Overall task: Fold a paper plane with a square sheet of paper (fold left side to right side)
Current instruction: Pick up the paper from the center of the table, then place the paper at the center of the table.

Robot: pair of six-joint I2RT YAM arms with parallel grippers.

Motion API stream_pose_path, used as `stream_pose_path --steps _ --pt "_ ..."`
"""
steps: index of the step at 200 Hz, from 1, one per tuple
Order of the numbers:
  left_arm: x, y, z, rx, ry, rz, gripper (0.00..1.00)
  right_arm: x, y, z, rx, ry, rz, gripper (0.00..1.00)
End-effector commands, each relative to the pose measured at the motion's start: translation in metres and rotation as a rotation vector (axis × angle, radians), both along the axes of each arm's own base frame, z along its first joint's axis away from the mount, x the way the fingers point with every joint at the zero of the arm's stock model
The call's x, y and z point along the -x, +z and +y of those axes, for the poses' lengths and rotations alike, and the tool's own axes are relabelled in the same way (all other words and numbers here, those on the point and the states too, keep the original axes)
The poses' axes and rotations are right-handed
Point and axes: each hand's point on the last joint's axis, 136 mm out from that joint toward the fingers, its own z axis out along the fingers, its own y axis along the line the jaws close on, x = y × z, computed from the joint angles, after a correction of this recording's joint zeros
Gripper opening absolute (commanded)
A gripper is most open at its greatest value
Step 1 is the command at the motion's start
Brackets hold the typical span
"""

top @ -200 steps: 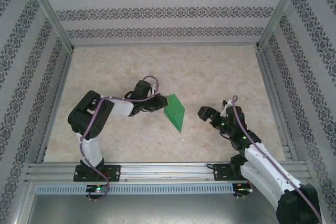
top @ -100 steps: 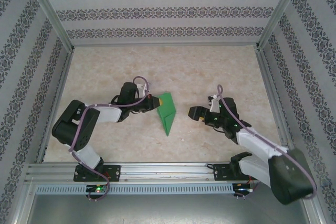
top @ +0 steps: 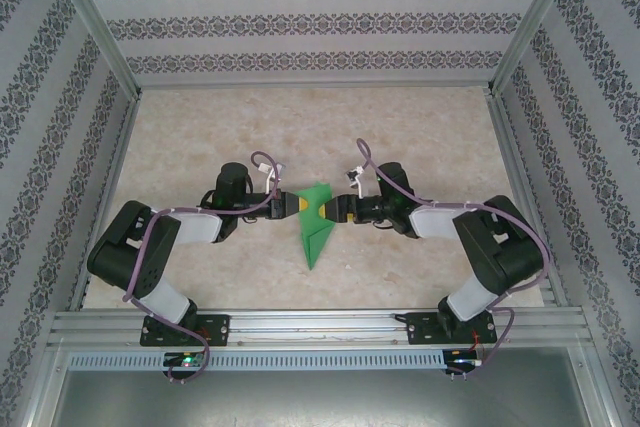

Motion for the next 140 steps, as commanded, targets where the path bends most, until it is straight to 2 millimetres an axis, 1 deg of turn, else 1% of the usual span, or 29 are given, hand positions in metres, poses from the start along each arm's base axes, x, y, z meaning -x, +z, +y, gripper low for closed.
stream_pose_path --steps 1,15,55,75,96,140 --pt "-0.003 0.009 0.003 0.036 -0.012 -0.069 0.0 0.003 0.021 0.017 -0.078 0.093 -0.066 0.78" --pt "-0.006 0.005 0.004 0.034 0.001 -0.054 0.0 0.004 0.023 0.018 -0.08 0.097 -0.069 0.74" --pt "-0.013 -0.003 0.008 0.041 0.03 -0.028 0.0 -0.002 0.03 0.012 -0.084 0.081 -0.077 0.61" --pt "-0.013 -0.009 0.009 0.04 0.034 -0.014 0.0 -0.005 0.033 0.01 -0.082 0.077 -0.084 0.59" --pt "-0.012 -0.015 0.01 0.03 0.038 -0.003 0.0 -0.01 0.033 0.007 -0.064 0.066 -0.087 0.59" --pt "-0.01 -0.021 0.01 0.029 0.026 0.011 0.0 -0.018 0.036 0.009 -0.056 0.072 -0.091 0.54"
